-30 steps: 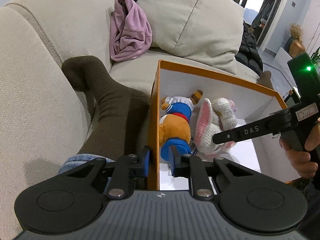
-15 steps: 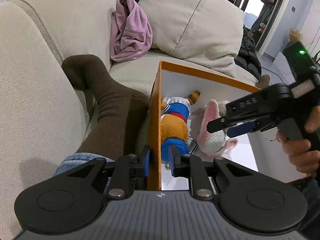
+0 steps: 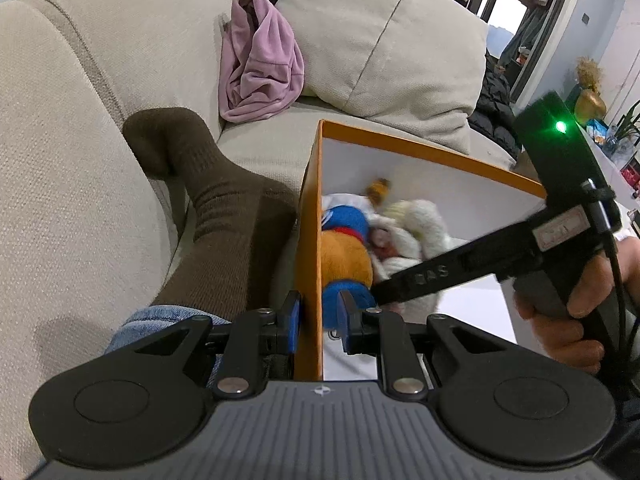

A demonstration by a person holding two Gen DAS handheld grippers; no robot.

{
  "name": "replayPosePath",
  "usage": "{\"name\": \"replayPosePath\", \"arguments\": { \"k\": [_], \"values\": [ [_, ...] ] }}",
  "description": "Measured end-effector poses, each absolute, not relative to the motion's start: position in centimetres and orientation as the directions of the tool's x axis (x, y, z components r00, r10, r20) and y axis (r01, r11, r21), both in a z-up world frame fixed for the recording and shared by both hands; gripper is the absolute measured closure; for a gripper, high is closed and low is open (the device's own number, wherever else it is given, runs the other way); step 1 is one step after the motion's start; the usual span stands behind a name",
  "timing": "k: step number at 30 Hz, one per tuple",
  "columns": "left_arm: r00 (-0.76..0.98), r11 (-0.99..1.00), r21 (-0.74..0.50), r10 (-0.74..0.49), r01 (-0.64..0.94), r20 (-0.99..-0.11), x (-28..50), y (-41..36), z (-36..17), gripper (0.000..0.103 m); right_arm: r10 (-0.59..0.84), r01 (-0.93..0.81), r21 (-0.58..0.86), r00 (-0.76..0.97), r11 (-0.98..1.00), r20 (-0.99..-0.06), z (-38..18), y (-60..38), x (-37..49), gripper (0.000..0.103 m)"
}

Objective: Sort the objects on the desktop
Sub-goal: 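Push the bunny and bear deeper into the box with the right tool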

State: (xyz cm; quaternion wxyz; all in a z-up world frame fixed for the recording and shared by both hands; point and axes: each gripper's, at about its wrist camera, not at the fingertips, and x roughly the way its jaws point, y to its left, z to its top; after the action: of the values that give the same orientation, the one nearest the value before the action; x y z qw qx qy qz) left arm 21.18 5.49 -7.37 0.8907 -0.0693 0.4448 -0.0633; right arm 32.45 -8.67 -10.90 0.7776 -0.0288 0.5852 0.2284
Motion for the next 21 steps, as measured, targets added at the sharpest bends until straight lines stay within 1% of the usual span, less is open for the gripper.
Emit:
{"name": "replayPosePath", "arguments": {
  "k": [3,7,10,12,13,15,16,17,18,21],
  "values": [
    [0.595,0.983,-0.178,-0.171,0.047,-0.785,21.3,5.5,-7.5,0.081,0.322,-0.447,0.194,0.230,0.873,-0.918,-11.2,-7.6,32.7,0.052],
    [0.599,0.982,-0.184,-0.176,0.049,-0.781,21.2,5.5,-7.5,0.081,0.357,-0.468,0.230,0.202,0.853,-0.912,-11.5,-8.4,33.3,0.051],
    [0.598,0.982,-0.184,-0.178,0.051,-0.782,21.3,5.5,-7.4,0.081,0.355,-0.457,0.234,0.198,0.858,-0.914,-11.5,-9.1,33.1,0.046],
    [0.594,0.981,-0.186,-0.177,0.048,-0.784,21.3,5.5,-7.4,0.081,0.353,-0.446,0.240,0.190,0.862,-0.916,-11.0,-9.6,32.5,0.037],
    [0.591,0.981,-0.191,-0.179,0.043,-0.787,21.4,5.6,-7.3,0.081,0.349,-0.441,0.237,0.191,0.866,-0.917,-10.9,-9.7,32.4,0.035],
    [0.584,0.981,-0.190,-0.177,0.039,-0.792,21.6,5.7,-7.1,0.081,0.334,-0.435,0.221,0.203,0.873,-0.920,-10.3,-9.9,32.0,0.027],
    [0.586,0.982,-0.186,-0.171,0.035,-0.792,21.5,5.7,-6.8,0.080,0.334,-0.436,0.218,0.208,0.873,-0.920,-9.9,-9.9,32.0,0.025],
    [0.590,0.983,-0.180,-0.162,0.030,-0.791,21.4,5.7,-6.6,0.077,0.336,-0.437,0.219,0.212,0.872,-0.917,-9.5,-9.9,31.9,0.022],
    [0.595,0.985,-0.172,-0.150,0.021,-0.790,21.1,5.7,-6.2,0.075,0.338,-0.438,0.217,0.221,0.873,-0.915,-9.0,-10.1,31.6,0.019],
    [0.619,0.990,-0.138,-0.110,0.003,-0.778,19.9,5.6,-4.7,0.073,0.344,-0.444,0.200,0.270,0.873,-0.899,-6.9,-10.6,30.3,0.019]
  ]
}}
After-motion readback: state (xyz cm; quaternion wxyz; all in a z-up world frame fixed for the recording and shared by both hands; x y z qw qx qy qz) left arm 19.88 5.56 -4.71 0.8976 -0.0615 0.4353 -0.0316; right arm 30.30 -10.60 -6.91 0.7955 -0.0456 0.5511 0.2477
